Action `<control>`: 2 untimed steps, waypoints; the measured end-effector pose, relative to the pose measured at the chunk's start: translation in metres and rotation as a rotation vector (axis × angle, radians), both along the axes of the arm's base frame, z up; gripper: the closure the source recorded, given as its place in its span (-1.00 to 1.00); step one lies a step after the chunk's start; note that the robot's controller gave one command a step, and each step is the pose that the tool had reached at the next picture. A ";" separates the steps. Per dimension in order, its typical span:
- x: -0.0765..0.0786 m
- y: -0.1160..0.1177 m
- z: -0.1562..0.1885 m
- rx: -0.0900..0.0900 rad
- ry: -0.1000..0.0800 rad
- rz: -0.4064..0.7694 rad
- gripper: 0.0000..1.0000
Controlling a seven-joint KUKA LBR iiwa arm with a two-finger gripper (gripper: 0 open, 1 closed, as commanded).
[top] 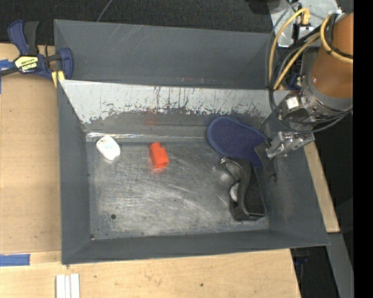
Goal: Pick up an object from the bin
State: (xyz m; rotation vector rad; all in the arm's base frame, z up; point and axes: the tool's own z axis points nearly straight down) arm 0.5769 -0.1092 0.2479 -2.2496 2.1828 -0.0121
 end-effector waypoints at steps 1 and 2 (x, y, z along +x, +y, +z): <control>0.002 -0.010 -0.086 0.002 0.014 0.269 1.00; -0.001 -0.016 -0.027 -0.002 0.004 0.296 1.00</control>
Offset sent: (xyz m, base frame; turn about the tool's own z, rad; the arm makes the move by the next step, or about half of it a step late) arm 0.0030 -0.0107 -0.0834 -0.2703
